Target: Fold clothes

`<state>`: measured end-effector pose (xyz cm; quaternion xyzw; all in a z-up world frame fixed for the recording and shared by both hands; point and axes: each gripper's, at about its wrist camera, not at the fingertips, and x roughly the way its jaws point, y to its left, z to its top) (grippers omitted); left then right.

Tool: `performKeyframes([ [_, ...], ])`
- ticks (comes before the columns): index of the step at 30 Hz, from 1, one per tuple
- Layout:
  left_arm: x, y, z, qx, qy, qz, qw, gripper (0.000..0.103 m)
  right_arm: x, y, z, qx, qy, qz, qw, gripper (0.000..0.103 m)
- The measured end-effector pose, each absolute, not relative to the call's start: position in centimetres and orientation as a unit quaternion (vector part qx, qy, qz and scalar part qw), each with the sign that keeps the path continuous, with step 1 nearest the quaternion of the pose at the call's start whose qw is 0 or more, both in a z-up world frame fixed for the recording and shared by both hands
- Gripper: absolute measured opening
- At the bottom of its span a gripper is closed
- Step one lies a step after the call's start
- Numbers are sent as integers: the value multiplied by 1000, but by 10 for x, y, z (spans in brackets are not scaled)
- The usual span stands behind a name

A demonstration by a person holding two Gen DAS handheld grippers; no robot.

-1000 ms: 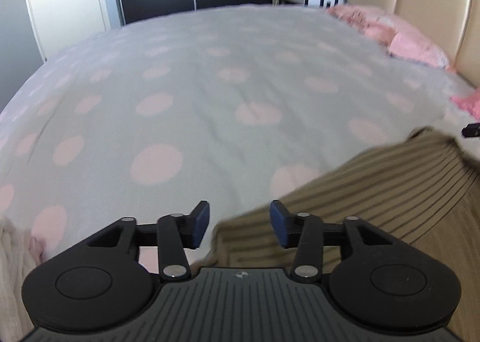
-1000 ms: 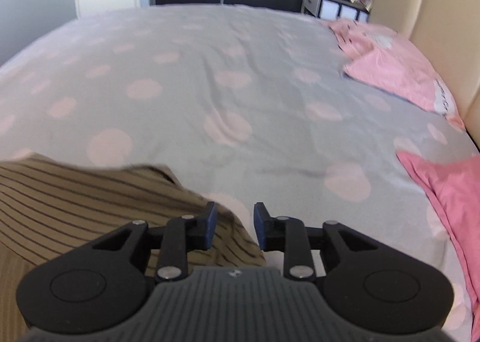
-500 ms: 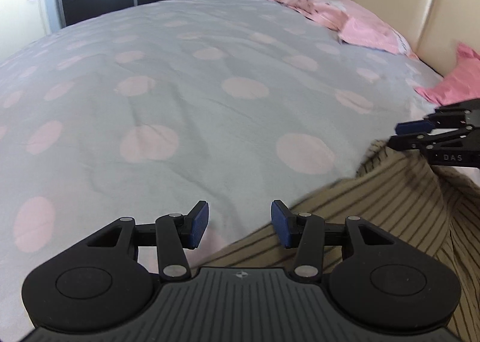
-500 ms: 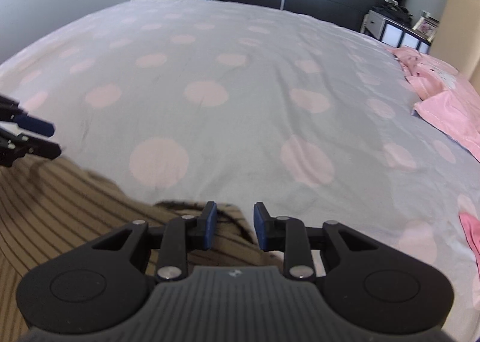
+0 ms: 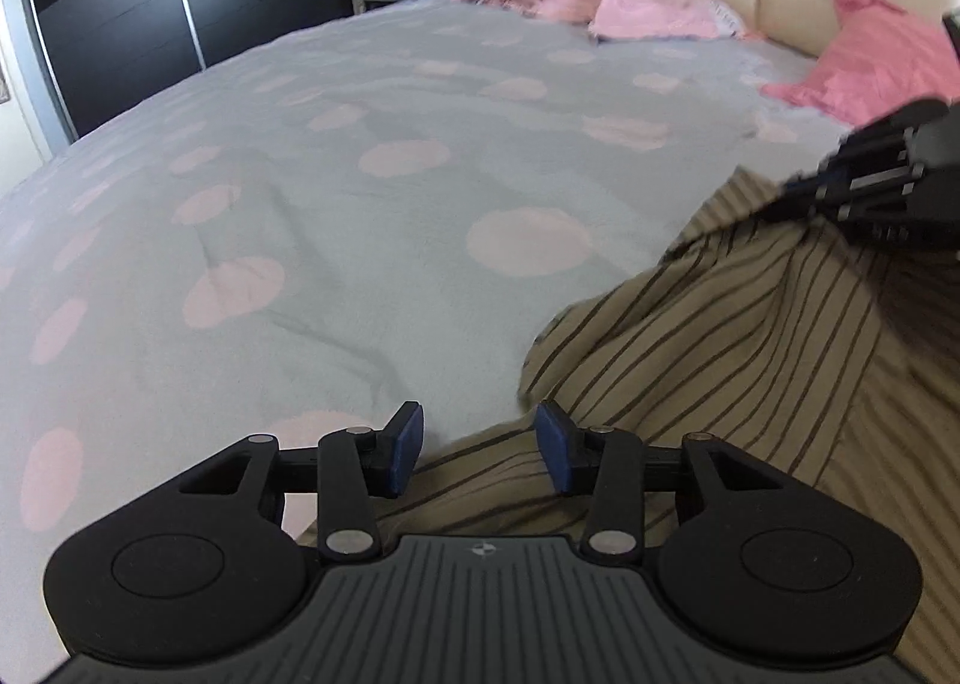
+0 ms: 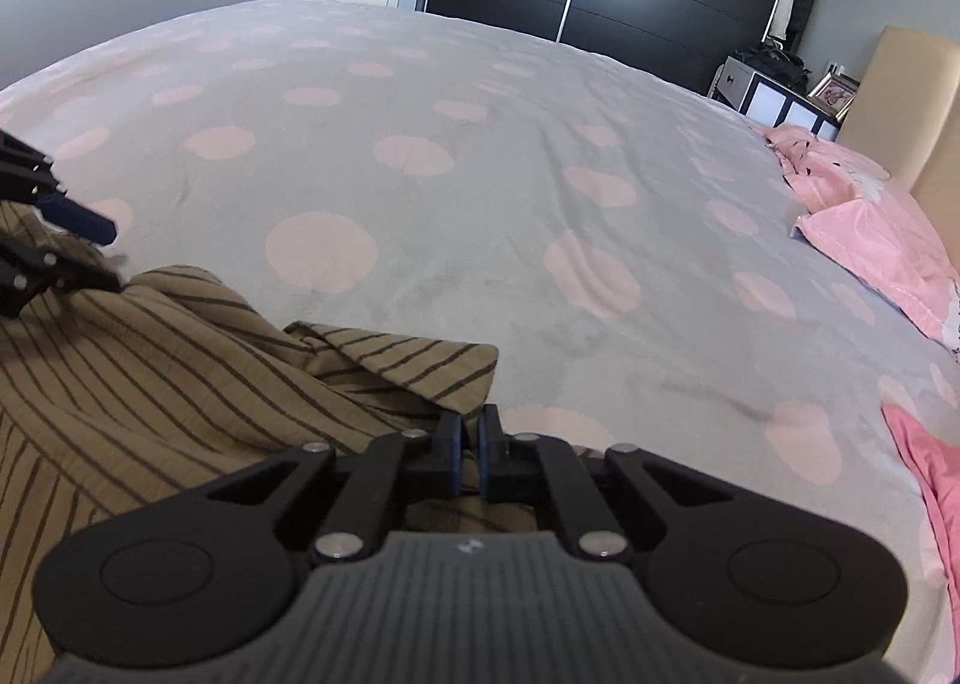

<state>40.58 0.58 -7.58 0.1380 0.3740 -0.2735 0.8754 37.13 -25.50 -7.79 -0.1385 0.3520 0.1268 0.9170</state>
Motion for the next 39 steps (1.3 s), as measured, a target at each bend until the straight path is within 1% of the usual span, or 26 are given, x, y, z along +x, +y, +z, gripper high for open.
performKeyframes([
  [1,406,4,-74,137,372,-274,876,48,370,-257,-79,-133,354,126,917,6],
  [2,408,3,-72,135,370,-273,878,51,369,-260,-80,-128,356,126,917,6],
  [4,412,0,-67,131,366,-271,880,51,367,-264,-81,-116,355,130,918,6],
  [5,414,-1,-65,129,365,-270,882,49,367,-266,-81,-110,355,132,919,6],
  [6,415,-3,-62,127,363,-269,883,45,367,-266,-80,-107,354,133,919,6],
  [7,417,-4,-60,125,361,-268,884,37,367,-267,-79,-104,354,135,920,6],
  [8,419,-6,-57,123,359,-267,886,23,366,-267,-78,-104,352,135,920,6],
  [9,421,-7,-55,122,357,-266,887,16,366,-267,-76,-104,350,136,921,6],
  [10,423,-8,-53,120,356,-265,888,6,366,-267,-73,-105,344,136,923,6],
  [14,430,-14,-43,112,348,-261,893,2,366,-267,-55,-100,306,131,937,6],
  [16,433,-17,-38,108,345,-259,896,1,372,-267,-48,-94,294,130,942,6],
  [19,446,-26,-32,144,337,-232,901,1,387,-265,-47,-90,299,126,942,7],
  [23,462,-30,-41,150,366,-206,895,2,405,-265,-48,-77,315,119,939,9],
  [25,462,-30,-44,150,370,-203,894,2,406,-270,-45,-72,323,114,937,13],
  [26,459,-30,-43,153,367,-201,895,7,404,-273,-42,-74,325,113,936,19],
  [27,455,-27,-41,150,366,-200,896,10,401,-277,-39,-76,326,112,936,22],
  [28,450,-24,-38,146,365,-199,898,18,398,-280,-36,-77,328,110,935,22],
  [29,445,-20,-34,141,364,-198,899,22,392,-286,-32,-79,333,109,933,22],
  [33,420,-7,-18,134,363,-194,901,23,355,-304,-12,-82,349,110,927,22],
  [34,411,-3,-14,139,364,-194,900,25,343,-309,-7,-85,353,111,925,23],
  [37,377,13,1,149,364,-190,900,28,303,-320,3,-87,375,124,915,26],
  [39,353,29,11,143,366,-184,901,30,276,-326,7,-86,392,135,906,32],
])
